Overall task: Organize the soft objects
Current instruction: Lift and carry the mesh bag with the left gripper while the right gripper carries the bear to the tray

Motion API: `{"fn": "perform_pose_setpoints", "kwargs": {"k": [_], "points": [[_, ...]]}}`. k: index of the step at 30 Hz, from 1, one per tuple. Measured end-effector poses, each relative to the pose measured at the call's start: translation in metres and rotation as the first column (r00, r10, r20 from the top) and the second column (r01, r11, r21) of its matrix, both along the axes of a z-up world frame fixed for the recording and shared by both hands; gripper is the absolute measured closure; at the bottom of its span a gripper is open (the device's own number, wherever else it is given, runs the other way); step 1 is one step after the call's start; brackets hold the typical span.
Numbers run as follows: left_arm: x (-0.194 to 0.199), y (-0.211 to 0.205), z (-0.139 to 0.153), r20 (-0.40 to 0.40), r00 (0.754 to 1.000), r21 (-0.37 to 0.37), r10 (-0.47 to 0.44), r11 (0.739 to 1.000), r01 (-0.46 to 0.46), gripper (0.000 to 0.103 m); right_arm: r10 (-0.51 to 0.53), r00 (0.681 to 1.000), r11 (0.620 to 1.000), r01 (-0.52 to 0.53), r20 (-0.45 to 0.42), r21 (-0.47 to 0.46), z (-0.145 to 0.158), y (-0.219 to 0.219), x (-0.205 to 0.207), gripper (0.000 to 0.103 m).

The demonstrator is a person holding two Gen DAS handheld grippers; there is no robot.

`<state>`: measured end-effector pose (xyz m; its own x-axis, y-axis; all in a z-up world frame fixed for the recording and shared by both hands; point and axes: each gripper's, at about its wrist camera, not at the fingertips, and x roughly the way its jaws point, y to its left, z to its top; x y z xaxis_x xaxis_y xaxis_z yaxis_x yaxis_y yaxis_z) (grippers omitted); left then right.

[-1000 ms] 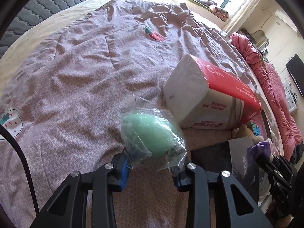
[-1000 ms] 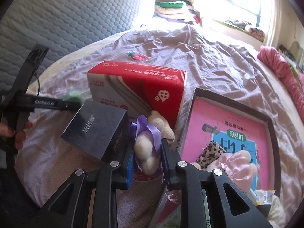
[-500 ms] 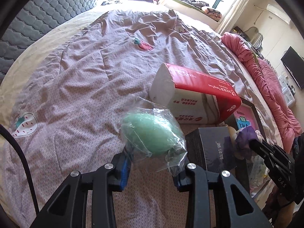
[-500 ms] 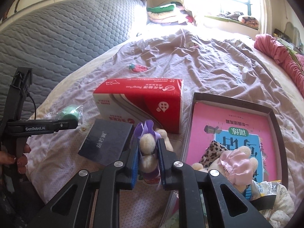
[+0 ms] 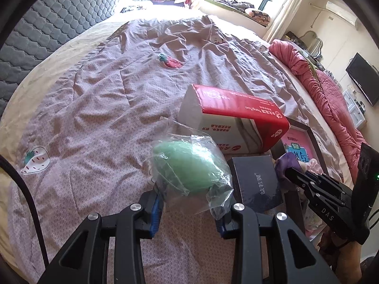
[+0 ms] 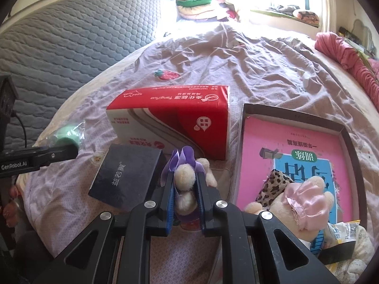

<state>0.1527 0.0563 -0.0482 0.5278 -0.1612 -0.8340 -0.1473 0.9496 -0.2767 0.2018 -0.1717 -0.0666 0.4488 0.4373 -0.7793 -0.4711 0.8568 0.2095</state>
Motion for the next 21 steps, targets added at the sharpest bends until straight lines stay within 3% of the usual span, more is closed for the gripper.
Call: {"fn": "perform_pose_setpoints", "kwargs": {"k": [9, 15, 21], "points": [[0.006, -0.002, -0.007, -0.013, 1.0, -0.008, -0.009, 1.0, 0.009, 0.066, -0.002, 1.0, 1.0, 0.002, -0.018, -0.01, -0.007, 0.006, 0.014, 0.083], [0.009, -0.009, 0.001, 0.005, 1.0, 0.004, -0.022, 1.0, 0.022, 0.066, -0.016, 1.0, 0.999, 0.016, 0.004, 0.043, 0.009, -0.001, 0.012, 0.084], [0.009, -0.021, 0.018, 0.027, 0.999, 0.027, -0.044, 0.999, 0.043, 0.066, -0.049, 0.998, 0.987, 0.045, 0.025, 0.154, 0.04, -0.017, 0.005, 0.084]]}}
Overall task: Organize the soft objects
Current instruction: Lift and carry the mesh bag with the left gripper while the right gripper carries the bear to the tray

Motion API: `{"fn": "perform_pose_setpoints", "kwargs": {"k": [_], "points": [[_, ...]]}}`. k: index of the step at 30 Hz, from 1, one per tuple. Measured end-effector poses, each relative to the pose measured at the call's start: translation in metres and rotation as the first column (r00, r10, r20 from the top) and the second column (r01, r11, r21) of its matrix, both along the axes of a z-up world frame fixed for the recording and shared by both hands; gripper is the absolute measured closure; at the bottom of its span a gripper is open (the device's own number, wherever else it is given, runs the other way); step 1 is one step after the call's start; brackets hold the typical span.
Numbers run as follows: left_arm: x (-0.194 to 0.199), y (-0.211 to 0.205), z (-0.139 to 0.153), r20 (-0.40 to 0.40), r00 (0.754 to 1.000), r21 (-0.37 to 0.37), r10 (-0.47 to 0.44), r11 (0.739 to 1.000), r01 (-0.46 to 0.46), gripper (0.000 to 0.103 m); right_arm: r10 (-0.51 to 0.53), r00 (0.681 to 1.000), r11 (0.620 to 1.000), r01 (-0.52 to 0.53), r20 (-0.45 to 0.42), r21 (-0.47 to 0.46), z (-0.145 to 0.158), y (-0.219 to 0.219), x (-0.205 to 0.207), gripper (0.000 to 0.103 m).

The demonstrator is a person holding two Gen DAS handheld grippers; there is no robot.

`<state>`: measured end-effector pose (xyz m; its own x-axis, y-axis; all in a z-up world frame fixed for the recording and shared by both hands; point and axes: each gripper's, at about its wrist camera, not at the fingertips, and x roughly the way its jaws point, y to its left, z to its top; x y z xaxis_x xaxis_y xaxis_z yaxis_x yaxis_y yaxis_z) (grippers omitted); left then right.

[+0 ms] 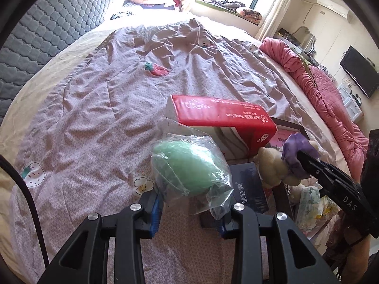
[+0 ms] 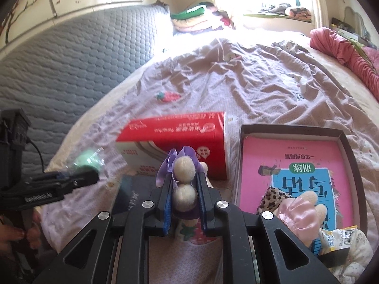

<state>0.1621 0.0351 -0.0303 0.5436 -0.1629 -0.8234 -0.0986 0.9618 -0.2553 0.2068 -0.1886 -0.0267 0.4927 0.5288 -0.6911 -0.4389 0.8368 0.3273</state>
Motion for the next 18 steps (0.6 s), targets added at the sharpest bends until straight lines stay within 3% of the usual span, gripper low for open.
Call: {"fn": "perform_pose_setpoints", "kwargs": {"k": [18], "points": [[0.002, -0.059, 0.063, 0.083, 0.993, 0.075, -0.089, 0.994, 0.082, 0.066, -0.091, 0.983, 0.984, 0.065, 0.159, 0.165, 0.087, -0.047, -0.024, 0.084]]}}
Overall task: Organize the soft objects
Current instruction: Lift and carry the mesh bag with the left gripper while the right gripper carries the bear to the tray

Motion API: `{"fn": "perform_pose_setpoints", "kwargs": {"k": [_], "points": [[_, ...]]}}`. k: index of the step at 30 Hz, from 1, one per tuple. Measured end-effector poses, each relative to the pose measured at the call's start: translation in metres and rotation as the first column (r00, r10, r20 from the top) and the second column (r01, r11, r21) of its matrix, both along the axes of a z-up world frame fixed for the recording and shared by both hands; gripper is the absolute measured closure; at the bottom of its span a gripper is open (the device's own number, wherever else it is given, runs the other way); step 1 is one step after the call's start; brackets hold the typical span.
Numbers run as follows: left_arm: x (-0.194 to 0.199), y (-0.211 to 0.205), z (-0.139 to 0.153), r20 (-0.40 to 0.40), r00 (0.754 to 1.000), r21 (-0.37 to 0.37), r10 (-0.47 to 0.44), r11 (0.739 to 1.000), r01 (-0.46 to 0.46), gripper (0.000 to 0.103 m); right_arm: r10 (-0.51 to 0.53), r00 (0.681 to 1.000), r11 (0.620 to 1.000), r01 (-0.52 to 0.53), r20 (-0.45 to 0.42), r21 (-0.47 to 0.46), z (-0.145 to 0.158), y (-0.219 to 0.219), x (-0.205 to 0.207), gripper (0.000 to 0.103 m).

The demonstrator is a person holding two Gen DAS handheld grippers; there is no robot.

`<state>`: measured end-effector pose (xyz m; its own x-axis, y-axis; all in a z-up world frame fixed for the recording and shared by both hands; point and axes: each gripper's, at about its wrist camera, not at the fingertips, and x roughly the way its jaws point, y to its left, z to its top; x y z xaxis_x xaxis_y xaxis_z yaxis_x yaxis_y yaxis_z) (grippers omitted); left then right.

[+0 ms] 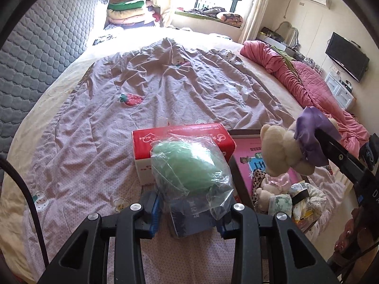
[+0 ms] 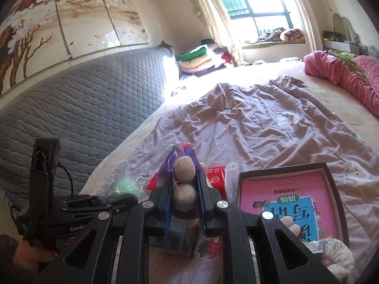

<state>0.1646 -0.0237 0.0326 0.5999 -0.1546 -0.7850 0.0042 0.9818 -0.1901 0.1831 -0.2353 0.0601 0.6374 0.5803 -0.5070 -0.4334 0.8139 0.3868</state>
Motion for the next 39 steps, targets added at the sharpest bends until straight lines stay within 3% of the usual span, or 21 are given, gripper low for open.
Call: {"fn": "perform_pose_setpoints", "kwargs": {"k": [16, 25, 39], "points": [[-0.008, -0.068, 0.028, 0.043, 0.992, 0.037, -0.119, 0.992, 0.117, 0.067, -0.139, 0.99, 0.989, 0.137, 0.037, 0.055, 0.026, -0.092, -0.03, 0.085], [-0.012, -0.094, 0.0, -0.023, 0.985, 0.022, -0.172, 0.985, 0.173, 0.066, -0.188, 0.98, 0.982, 0.185, -0.068, -0.047, -0.027, -0.116, -0.028, 0.087], [-0.005, -0.138, -0.028, -0.09, 0.963, 0.031, -0.255, 0.965, 0.259, 0.066, -0.183, 0.976, 0.982, 0.174, -0.12, -0.079, -0.051, -0.129, -0.038, 0.086]]}}
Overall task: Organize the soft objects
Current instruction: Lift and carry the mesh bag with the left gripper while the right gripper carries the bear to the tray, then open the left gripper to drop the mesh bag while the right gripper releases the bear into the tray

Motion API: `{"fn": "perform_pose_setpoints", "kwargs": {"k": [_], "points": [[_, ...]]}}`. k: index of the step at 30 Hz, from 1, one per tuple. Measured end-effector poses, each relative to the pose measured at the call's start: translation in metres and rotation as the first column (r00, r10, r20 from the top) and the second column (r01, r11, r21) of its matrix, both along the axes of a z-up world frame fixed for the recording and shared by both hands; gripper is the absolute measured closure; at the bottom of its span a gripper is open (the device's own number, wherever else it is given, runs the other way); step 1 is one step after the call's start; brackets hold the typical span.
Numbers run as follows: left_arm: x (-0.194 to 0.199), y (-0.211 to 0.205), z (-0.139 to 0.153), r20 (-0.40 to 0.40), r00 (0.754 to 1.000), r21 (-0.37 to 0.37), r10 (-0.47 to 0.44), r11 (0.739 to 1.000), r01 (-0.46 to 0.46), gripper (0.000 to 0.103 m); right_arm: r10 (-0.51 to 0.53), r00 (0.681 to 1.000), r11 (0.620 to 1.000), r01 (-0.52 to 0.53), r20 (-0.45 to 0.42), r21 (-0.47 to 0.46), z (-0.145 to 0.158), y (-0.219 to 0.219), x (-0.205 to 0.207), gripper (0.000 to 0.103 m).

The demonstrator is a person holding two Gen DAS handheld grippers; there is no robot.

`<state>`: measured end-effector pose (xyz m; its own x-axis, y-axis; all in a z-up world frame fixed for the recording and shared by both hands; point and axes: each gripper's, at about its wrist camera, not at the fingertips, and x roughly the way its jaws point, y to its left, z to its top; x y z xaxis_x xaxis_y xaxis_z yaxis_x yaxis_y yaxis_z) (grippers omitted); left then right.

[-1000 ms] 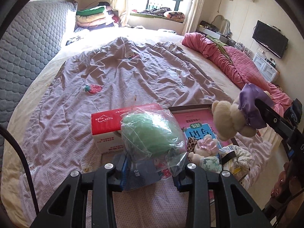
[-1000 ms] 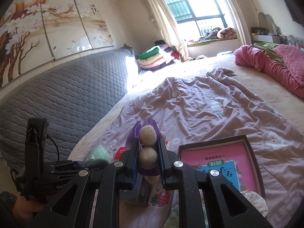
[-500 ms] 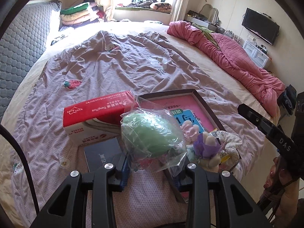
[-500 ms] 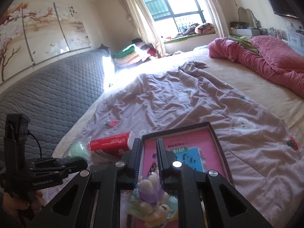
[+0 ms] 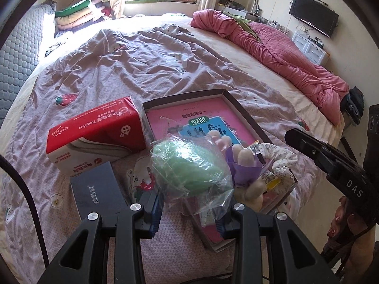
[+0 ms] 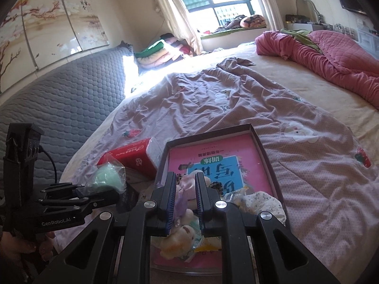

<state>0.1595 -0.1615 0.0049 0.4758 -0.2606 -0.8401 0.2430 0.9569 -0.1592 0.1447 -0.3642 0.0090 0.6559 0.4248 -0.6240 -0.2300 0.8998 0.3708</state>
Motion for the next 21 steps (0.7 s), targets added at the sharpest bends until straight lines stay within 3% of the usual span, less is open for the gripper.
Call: {"fn": "perform_pose_setpoints", "kwargs": {"k": [11, 21], "points": [[0.009, -0.042, -0.016, -0.031, 0.997, 0.002, -0.071, 0.997, 0.071, 0.066, -0.012, 1.0, 0.992, 0.009, -0.023, -0.128, -0.018, -0.009, -0.002, 0.086], [0.018, -0.071, -0.029, -0.052, 0.992, 0.014, -0.117, 0.993, 0.118, 0.066, -0.026, 0.998, 0.987, 0.018, -0.05, -0.162, -0.034, -0.015, -0.001, 0.086]]}}
